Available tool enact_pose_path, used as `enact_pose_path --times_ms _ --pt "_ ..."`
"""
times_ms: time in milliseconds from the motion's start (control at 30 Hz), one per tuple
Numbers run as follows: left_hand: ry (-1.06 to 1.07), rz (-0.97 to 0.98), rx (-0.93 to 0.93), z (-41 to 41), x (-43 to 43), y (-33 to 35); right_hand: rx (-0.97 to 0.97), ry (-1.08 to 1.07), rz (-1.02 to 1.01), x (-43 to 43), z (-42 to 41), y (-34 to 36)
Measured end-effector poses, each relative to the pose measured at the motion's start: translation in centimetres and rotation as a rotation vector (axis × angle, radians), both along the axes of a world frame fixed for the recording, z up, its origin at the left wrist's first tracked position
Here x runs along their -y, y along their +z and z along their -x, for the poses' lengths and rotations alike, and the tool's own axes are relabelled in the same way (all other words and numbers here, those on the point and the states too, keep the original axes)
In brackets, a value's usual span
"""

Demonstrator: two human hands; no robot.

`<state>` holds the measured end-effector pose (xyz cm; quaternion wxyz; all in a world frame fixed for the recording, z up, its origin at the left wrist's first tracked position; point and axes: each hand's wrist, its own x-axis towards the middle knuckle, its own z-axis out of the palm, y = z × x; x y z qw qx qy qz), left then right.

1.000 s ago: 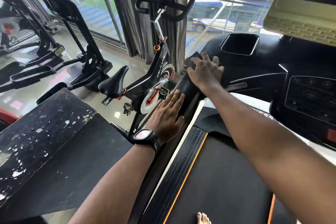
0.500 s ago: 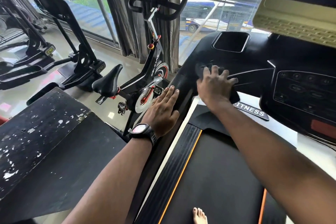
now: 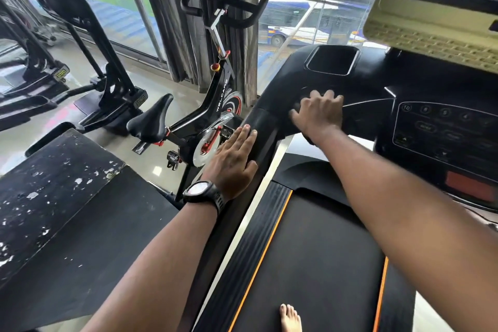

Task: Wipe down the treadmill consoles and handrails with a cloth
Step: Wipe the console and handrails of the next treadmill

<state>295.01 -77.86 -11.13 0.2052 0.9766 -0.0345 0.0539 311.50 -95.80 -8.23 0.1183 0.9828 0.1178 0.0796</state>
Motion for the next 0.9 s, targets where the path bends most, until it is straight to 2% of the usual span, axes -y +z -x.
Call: enact_pose_path --times_ms 67,167,267,333,433,500,600,700,767,833,900 --pt "-0.001 0.004 -0.004 0.0 0.0 0.0 -0.019 -0.004 -0.029 0.3 1.0 -1.3" --pt "-0.002 0.001 -0.001 0.0 -0.1 0.1 0.014 0.11 0.02 1.4 0.9 -0.9" --pt "0.001 0.009 -0.01 0.0 -0.1 0.2 -0.091 0.024 0.049 0.9 -2.1 1.9" --pt "0.003 0.008 -0.011 0.1 -0.1 0.2 -0.084 -0.033 0.043 1.2 -2.0 1.1" --pt "-0.003 0.016 -0.02 0.1 -0.1 0.3 0.029 0.047 -0.013 2.8 1.1 -1.4" --pt "-0.006 0.021 -0.023 0.1 0.0 0.5 0.009 0.098 0.003 3.1 0.8 -0.8" --pt "0.005 0.021 -0.018 0.3 0.1 0.7 -0.072 0.032 0.031 2.3 -2.1 2.0" --pt "0.005 0.024 -0.029 0.4 0.3 0.8 -0.017 -0.001 -0.017 3.1 -0.7 0.3" --pt "0.009 0.025 -0.034 0.4 0.3 0.9 0.061 0.054 -0.034 4.0 1.0 -1.2" --pt "0.013 0.026 -0.031 0.3 0.3 0.9 0.04 0.106 -0.018 4.0 -0.1 0.0" --pt "0.007 0.019 -0.031 0.4 0.2 0.9 -0.016 0.039 0.011 3.8 -2.2 2.0"
